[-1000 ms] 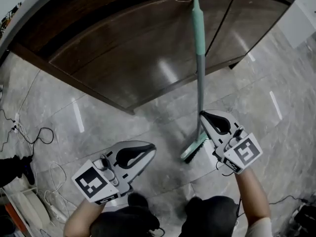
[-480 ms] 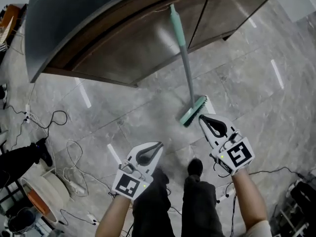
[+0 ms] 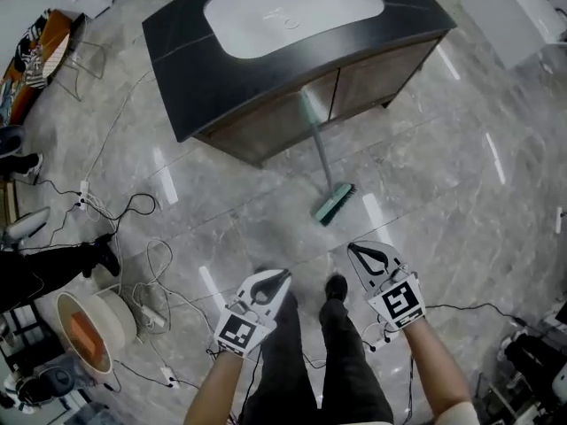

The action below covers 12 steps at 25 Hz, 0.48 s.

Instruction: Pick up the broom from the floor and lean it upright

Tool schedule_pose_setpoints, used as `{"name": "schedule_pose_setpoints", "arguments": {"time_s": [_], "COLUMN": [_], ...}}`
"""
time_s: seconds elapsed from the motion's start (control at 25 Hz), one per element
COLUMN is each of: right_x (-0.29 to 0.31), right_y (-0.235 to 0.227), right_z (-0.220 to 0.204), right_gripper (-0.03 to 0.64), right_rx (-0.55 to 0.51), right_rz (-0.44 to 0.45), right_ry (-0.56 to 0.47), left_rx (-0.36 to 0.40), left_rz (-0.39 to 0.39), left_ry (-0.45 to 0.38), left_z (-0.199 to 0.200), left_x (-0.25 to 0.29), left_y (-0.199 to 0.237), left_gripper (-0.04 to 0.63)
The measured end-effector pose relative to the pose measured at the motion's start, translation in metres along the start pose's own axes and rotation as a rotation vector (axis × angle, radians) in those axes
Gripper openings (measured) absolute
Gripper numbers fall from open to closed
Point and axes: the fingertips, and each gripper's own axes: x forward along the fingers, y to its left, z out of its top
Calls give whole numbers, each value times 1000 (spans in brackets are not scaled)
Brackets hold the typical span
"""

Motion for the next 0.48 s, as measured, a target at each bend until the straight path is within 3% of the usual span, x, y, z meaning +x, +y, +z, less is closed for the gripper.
{"name": "schedule_pose_setpoints", "arguments": {"time_s": [0.32, 0.48], "right_x": [-142, -206], "right_y": [47, 84], "right_z": [88, 132], "right_gripper": [-2, -1], "right_rx": [121, 106], "right_rz": [6, 22], "right_ry": [-35, -46], "left_rx": [10, -14], "left_rz": [84, 92], "left_ry": [-74, -101], "left_z": [123, 172], "left_x": [-89, -145], "left_y": [-85, -135], "left_gripper": [14, 14]}}
